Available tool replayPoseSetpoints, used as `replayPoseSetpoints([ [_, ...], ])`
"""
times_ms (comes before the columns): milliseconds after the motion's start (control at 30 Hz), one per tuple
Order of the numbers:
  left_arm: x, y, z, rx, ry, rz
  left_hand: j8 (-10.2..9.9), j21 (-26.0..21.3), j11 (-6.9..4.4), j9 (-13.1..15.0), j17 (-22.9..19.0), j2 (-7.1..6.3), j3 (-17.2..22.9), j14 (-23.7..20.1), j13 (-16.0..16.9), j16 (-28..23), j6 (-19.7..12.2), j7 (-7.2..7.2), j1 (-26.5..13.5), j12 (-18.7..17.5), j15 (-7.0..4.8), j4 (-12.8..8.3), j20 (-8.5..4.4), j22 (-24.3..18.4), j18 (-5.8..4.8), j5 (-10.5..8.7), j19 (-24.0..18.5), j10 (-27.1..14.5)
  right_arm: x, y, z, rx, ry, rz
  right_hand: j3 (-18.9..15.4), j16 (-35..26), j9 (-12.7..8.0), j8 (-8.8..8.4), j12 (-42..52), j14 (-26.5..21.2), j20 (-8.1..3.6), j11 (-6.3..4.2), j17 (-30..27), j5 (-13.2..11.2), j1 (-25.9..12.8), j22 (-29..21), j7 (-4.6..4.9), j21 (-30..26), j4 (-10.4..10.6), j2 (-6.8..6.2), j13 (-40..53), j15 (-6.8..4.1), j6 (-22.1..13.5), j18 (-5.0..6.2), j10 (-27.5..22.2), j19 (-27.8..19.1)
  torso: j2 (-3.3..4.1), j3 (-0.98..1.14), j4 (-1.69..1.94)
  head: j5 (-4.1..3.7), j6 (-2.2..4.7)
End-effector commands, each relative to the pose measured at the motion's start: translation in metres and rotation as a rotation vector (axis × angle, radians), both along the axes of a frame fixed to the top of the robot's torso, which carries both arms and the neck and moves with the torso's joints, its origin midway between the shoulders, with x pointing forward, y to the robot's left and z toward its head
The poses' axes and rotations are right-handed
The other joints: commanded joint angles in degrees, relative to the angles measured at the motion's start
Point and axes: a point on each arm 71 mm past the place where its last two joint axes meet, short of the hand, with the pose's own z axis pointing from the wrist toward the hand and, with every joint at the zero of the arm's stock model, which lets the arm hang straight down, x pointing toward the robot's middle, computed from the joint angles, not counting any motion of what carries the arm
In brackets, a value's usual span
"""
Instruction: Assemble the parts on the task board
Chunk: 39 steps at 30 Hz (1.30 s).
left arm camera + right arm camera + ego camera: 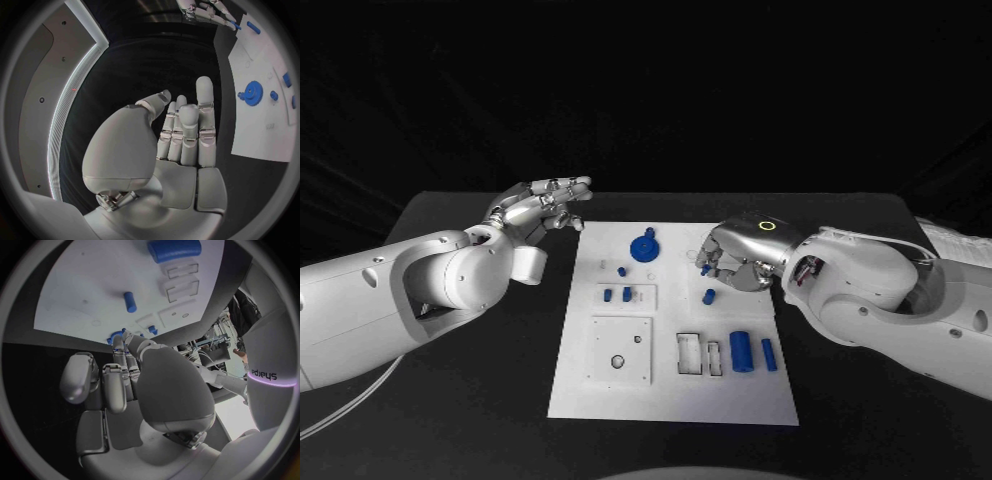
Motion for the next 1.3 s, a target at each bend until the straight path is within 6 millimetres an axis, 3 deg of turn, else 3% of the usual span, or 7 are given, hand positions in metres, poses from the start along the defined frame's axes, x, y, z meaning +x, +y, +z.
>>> replayPoseSetpoints([
  [33, 0.001, -0.004, 0.000, -0.013, -0.001, -0.019, 0.2, -0.3, 0.14, -0.1, -0.1, 0.44, -0.3, -0.3, 0.1, -0.2, -0.5, 0.05, 0.0, 0.3, -0.01, 0.1, -0.05, -0.1, 0.54, 0.34, 0.0, -0.4, -0.009, 0.019, 0.003, 0.032, 0.006, 0.047, 0.6, 0.3, 0.1, 0.06, 0.3, 4.0, -0.29, 0.04, 5.5, 0.3, -0.7, 0.1, -0.04, 0.3, -0.1, -0.11, -0.1, -0.36, 0.4, 0.39, 0.2, 0.2, -0.01, -0.04, 0.04, 1.13, -0.25],
  [300, 0.001, -0.008, 0.000, -0.015, 0.000, -0.028, 0.2, -0.4, 0.17, -0.1, -0.2, 0.45, -0.3, -0.4, 0.1, -0.2, -0.6, 0.08, -0.1, 0.4, 0.02, 0.1, -0.03, -0.1, 0.53, 0.35, 0.0, -0.5, -0.022, 0.055, -0.013, 0.053, 0.054, 0.145, 0.9, 0.3, 0.1, -0.03, 0.3, 4.0, -0.33, 0.08, 5.4, 0.4, -0.9, -0.1, 0.02, 0.3, -0.3, -0.13, -0.2, -0.36, 0.3, 0.41, 0.1, 0.1, 0.04, -0.13, 0.01, 2.74, -0.51],
  [400, 0.001, -0.008, 0.000, -0.015, 0.003, -0.030, 0.2, -0.4, 0.17, -0.1, -0.2, 0.45, -0.3, -0.4, 0.1, -0.2, -0.6, 0.08, -0.1, 0.4, 0.02, 0.1, -0.03, -0.1, 0.53, 0.35, 0.0, -0.5, -0.024, 0.065, -0.024, 0.049, 0.081, 0.166, 1.0, 0.3, 0.1, -0.05, 0.3, 4.0, -0.34, 0.10, 5.4, 0.5, -1.0, -0.1, 0.05, 0.3, -0.4, -0.16, -0.3, -0.35, 0.2, 0.41, 0.1, 0.1, 0.13, -0.09, -0.17, 3.17, -0.72],
  [533, 0.001, -0.010, -0.001, -0.016, 0.006, -0.035, 0.2, -0.4, 0.20, -0.1, -0.4, 0.45, -0.4, -0.5, 0.1, -0.3, -0.6, 0.10, -0.1, 0.5, 0.05, 0.1, 0.00, -0.1, 0.53, 0.34, -0.1, -0.6, -0.027, 0.074, -0.038, 0.042, 0.114, 0.185, 1.1, 0.3, 0.1, -0.07, 0.2, 4.0, -0.34, 0.12, 5.4, 0.5, -1.0, -0.1, 0.08, 0.2, -0.4, -0.21, -0.3, -0.34, 0.2, 0.41, 0.0, 0.1, 0.15, -0.04, 0.01, 3.95, -0.96],
  [633, 0.001, -0.011, -0.001, -0.016, 0.007, -0.038, 0.2, -0.4, 0.20, -0.1, -0.4, 0.45, -0.4, -0.5, 0.1, -0.3, -0.6, 0.10, -0.1, 0.5, 0.05, 0.1, 0.00, -0.1, 0.53, 0.34, -0.1, -0.6, -0.029, 0.079, -0.047, 0.038, 0.137, 0.195, 1.1, 0.3, 0.1, -0.08, 0.2, 4.0, -0.34, 0.14, 5.4, 0.6, -1.1, -0.1, 0.10, 0.2, -0.4, -0.23, -0.3, -0.33, 0.2, 0.41, 0.0, 0.1, 0.12, -0.05, -0.06, 4.58, -0.82],
  [1300, 0.002, -0.013, -0.001, -0.016, 0.011, -0.045, 0.2, -0.5, 0.20, -0.1, -0.6, 0.50, -0.5, -0.6, 0.1, -0.3, -0.7, 0.09, -0.1, 0.7, 0.07, 0.0, 0.02, -0.2, 0.53, 0.38, -0.1, -0.7, -0.030, 0.091, -0.066, 0.006, 0.180, 0.211, 1.2, 0.3, 0.1, -0.13, 0.2, 4.0, -0.33, 0.21, 5.4, 0.6, -1.5, -0.2, 0.15, 0.2, -0.4, -0.13, -0.4, -0.28, 0.1, 0.41, -0.1, 0.1, 0.12, -0.04, 0.01, 5.07, -1.78],
])
